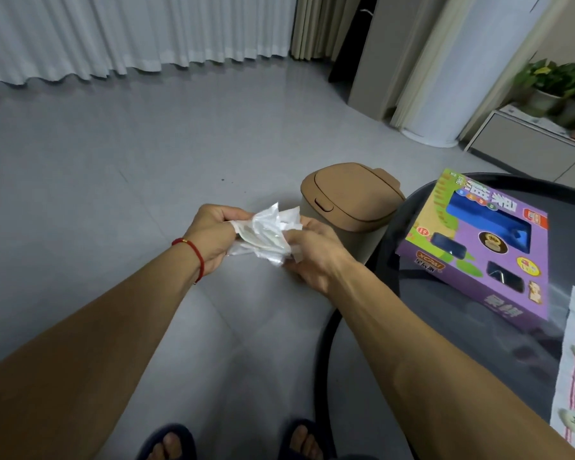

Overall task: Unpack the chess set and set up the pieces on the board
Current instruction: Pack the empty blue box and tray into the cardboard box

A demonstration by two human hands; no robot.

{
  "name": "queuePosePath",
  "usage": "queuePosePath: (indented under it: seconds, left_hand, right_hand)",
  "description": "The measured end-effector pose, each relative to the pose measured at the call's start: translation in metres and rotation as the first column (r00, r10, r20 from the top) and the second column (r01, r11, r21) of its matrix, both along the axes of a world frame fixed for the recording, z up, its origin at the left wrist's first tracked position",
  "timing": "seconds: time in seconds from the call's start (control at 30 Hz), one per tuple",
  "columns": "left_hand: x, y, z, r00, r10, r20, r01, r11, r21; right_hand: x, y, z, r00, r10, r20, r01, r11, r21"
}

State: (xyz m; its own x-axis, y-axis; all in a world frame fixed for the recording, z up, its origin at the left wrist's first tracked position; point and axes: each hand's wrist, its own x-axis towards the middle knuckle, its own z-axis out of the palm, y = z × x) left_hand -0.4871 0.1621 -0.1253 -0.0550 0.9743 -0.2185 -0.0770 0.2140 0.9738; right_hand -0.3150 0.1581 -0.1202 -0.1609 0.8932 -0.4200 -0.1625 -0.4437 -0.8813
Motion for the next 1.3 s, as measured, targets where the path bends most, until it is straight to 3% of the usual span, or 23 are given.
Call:
queuePosePath:
  seconds: [0.07,0.13,0.23,0.27,0.33,0.4,0.5,0.53,0.63,0.73,0.8,0.87,0.97,1.0,1.2,1.3]
  left_hand:
    - [0.002,0.004,-0.002,0.994,-0.092,0.053,0.095,0.994,-0.045]
    - [-0.002,0.007,-0.004,0.960,-0.167,0.224,0.194,0.975,-0.105]
    - [-0.014,0.012,-0.010,0.800,-0.185,0.571,0.339,0.924,-0.175]
    - [-0.013,0.015,-0.010,0.776,-0.175,0.606,0.361,0.911,-0.198]
    - [-0.001,0.023,-0.014,0.849,-0.181,0.497,0.341,0.906,-0.252]
    - [0.017,0.033,-0.020,0.926,-0.095,0.366,0.207,0.937,-0.281]
    - [0.028,0.048,-0.032,0.943,0.140,0.303,-0.031,0.941,-0.337]
    - [0.027,0.053,-0.037,0.942,0.184,0.280,-0.080,0.935,-0.344]
    - [0.025,0.060,-0.052,0.951,0.250,0.182,-0.175,0.920,-0.350]
    - [0.026,0.064,-0.062,0.952,0.278,0.127,-0.227,0.922,-0.315]
    - [0.024,0.066,-0.066,0.957,0.278,0.085,-0.249,0.934,-0.254]
    - [0.026,0.066,-0.067,0.967,0.251,0.033,-0.241,0.953,-0.186]
    - [0.026,0.064,-0.060,0.977,0.211,-0.027,-0.213,0.973,-0.087]
    - [0.026,0.065,-0.057,0.979,0.200,-0.045,-0.202,0.977,-0.062]
    - [0.046,0.080,-0.041,0.986,0.145,-0.085,-0.143,0.989,0.021]
    - [0.070,0.095,-0.038,0.990,0.117,-0.076,-0.114,0.992,0.045]
  right_hand:
    - [-0.001,0.007,-0.002,0.987,-0.080,0.138,0.071,0.995,0.068]
    - [-0.001,0.018,-0.007,0.960,-0.118,0.253,0.080,0.985,0.152]
    - [0.000,0.034,-0.007,0.906,-0.156,0.394,0.050,0.963,0.266]
    - [0.001,0.040,-0.005,0.873,-0.158,0.462,0.001,0.947,0.321]
    - [0.003,0.050,0.000,0.793,-0.127,0.596,-0.147,0.909,0.389]
    - [0.005,0.065,0.002,0.756,-0.038,0.654,-0.234,0.916,0.325]
    - [0.016,0.095,0.002,0.759,-0.023,0.651,-0.099,0.984,0.150]
    - [0.021,0.106,-0.002,0.689,-0.052,0.723,-0.087,0.984,0.154]
    - [0.032,0.130,-0.023,0.217,0.022,0.976,-0.263,0.964,0.037]
    - [0.031,0.126,-0.050,-0.129,0.085,0.988,-0.403,0.906,-0.131]
    - [0.028,0.120,-0.055,-0.278,0.099,0.955,-0.449,0.866,-0.221]
    - [0.031,0.131,-0.052,-0.249,0.173,0.953,-0.443,0.855,-0.271]
    - [0.044,0.157,-0.026,0.037,0.109,0.993,-0.345,0.934,-0.090]
    - [0.050,0.163,-0.009,0.060,0.038,0.998,-0.327,0.945,-0.016]
    - [0.109,0.196,0.087,-0.168,-0.362,0.917,-0.465,0.849,0.251]
    - [0.143,0.209,0.090,-0.281,-0.289,0.915,-0.438,0.887,0.146]
